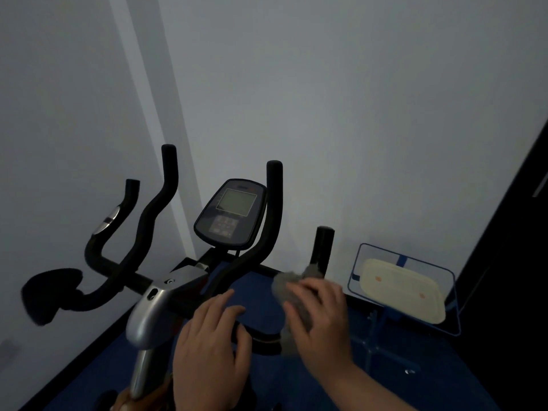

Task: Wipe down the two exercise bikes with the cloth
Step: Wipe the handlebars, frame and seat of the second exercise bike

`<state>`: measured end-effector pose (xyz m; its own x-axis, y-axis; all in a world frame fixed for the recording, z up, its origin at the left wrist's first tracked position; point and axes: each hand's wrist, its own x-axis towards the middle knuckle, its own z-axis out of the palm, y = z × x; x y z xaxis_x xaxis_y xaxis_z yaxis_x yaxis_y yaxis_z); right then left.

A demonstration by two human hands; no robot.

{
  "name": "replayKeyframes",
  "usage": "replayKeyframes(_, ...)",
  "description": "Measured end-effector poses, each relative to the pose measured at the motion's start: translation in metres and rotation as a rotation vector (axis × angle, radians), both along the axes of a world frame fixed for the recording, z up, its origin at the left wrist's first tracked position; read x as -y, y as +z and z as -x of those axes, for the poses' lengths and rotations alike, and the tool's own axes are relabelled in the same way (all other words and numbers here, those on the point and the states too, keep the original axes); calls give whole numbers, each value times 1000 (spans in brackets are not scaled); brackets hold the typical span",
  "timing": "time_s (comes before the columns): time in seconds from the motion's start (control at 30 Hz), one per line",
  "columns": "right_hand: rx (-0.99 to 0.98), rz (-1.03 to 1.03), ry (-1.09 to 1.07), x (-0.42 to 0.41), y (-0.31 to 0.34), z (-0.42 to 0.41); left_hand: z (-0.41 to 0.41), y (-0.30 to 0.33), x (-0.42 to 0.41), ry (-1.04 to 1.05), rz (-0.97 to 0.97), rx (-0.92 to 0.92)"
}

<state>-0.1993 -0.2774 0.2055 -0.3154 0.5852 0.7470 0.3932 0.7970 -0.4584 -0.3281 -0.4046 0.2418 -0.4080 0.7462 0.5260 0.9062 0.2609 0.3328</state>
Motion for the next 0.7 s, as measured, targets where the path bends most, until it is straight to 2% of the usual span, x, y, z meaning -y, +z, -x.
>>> replayKeyframes(0.1,144,-137,114,-9,7,-5,2,0,1,8,8,4)
replayKeyframes(0.2,24,-22,103,-34,26,-10,0,0,0,10,0,-2)
replayKeyframes(0.33,0,-31,233,-22,7,-25,1,-1,2,12,-13,-9)
replayKeyframes(0.43,145,-129,392,-9,-11,-34,3,-3,0,8,-20,-18)
replayKeyframes(0.5,293,-209,471,-23,5,-37,3,-5,-1,3,-35,-32)
replayKeyframes(0.57,350,-202,465,-41,28,-39,3,-6,-1,7,-64,-38)
replayKeyframes(0.7,280,-106,335,-44,32,-49,2,-10,2,7,-137,-17)
